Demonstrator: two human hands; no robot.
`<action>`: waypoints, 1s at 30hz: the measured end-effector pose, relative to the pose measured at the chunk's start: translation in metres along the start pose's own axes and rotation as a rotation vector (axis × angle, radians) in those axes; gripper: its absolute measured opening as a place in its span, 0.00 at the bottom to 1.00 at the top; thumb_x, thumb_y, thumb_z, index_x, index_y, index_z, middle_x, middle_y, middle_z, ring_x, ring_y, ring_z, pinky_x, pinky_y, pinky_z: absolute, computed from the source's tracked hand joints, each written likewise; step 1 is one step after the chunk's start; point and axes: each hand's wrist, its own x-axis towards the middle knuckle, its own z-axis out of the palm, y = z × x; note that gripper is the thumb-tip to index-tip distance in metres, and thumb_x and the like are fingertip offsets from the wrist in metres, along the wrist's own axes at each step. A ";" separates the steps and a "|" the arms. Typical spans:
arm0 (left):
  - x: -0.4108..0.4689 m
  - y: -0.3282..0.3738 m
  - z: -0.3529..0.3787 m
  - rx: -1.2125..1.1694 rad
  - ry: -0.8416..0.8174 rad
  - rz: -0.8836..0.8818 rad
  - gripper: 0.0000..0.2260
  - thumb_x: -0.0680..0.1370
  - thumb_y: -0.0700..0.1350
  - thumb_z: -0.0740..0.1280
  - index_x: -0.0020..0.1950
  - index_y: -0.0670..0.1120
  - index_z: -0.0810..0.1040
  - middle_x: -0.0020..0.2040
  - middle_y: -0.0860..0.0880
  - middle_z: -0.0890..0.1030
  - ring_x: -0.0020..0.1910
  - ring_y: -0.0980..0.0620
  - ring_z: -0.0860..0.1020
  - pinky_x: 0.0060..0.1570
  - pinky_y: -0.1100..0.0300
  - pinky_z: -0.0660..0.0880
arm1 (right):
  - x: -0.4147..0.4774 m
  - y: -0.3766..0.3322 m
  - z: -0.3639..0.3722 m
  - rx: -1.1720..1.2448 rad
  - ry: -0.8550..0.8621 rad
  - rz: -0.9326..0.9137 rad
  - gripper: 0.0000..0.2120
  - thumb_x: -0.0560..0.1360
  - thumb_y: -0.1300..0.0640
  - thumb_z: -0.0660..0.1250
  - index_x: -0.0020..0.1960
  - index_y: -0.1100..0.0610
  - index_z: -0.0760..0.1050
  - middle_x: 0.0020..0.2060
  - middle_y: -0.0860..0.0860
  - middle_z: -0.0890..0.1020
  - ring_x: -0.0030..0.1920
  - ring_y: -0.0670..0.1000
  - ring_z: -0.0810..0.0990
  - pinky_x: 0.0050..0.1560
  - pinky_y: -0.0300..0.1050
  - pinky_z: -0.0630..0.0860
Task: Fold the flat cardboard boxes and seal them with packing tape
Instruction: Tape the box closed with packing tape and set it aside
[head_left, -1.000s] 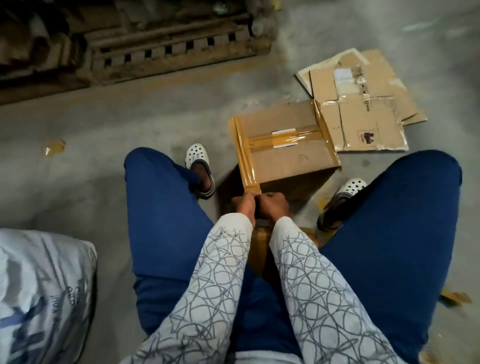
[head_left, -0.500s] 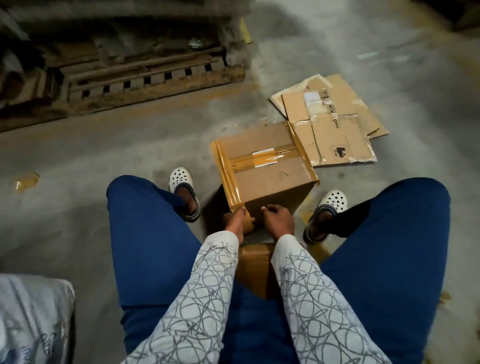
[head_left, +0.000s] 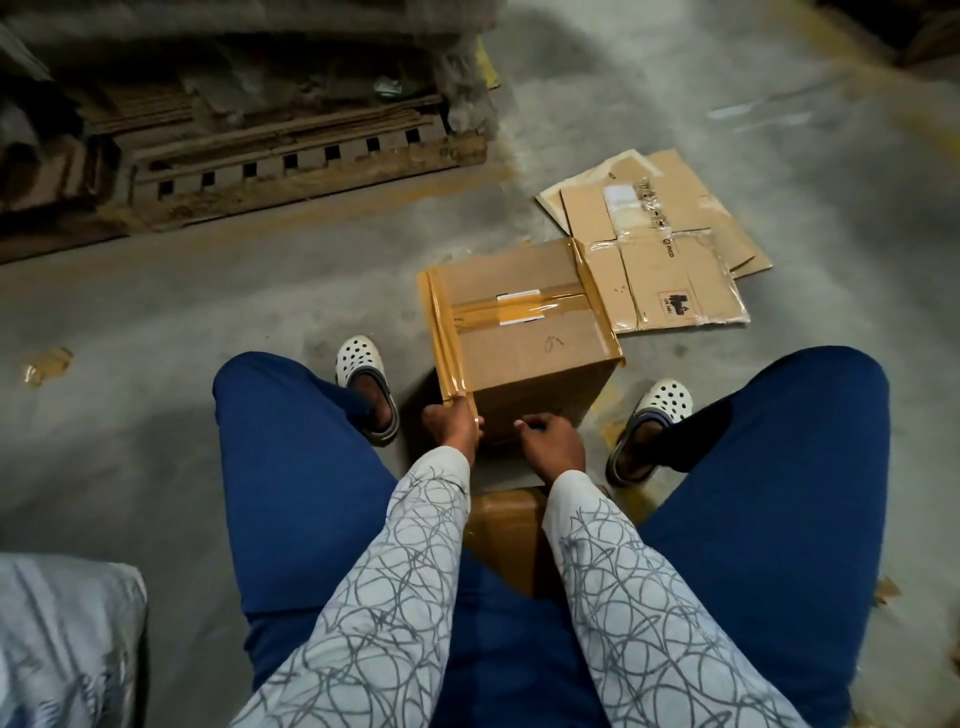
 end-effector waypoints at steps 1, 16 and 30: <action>0.002 0.004 -0.003 -0.019 0.018 -0.010 0.16 0.80 0.47 0.66 0.58 0.34 0.77 0.44 0.36 0.84 0.25 0.50 0.76 0.15 0.65 0.67 | 0.000 0.001 0.000 0.000 0.004 -0.006 0.15 0.80 0.49 0.66 0.63 0.53 0.81 0.58 0.52 0.83 0.61 0.54 0.80 0.58 0.43 0.71; -0.024 -0.007 -0.026 -0.059 0.120 0.021 0.10 0.77 0.35 0.67 0.57 0.35 0.82 0.47 0.42 0.82 0.42 0.49 0.77 0.41 0.62 0.70 | -0.006 -0.024 0.014 -0.068 -0.004 -0.332 0.23 0.76 0.68 0.65 0.60 0.47 0.59 0.52 0.51 0.83 0.49 0.55 0.84 0.51 0.57 0.82; -0.013 -0.010 -0.029 -0.240 0.132 -0.112 0.06 0.77 0.35 0.64 0.46 0.41 0.81 0.39 0.46 0.81 0.37 0.46 0.78 0.32 0.58 0.74 | 0.015 -0.048 0.027 -0.377 0.056 -0.713 0.14 0.75 0.62 0.70 0.60 0.56 0.81 0.51 0.57 0.83 0.49 0.58 0.81 0.49 0.51 0.80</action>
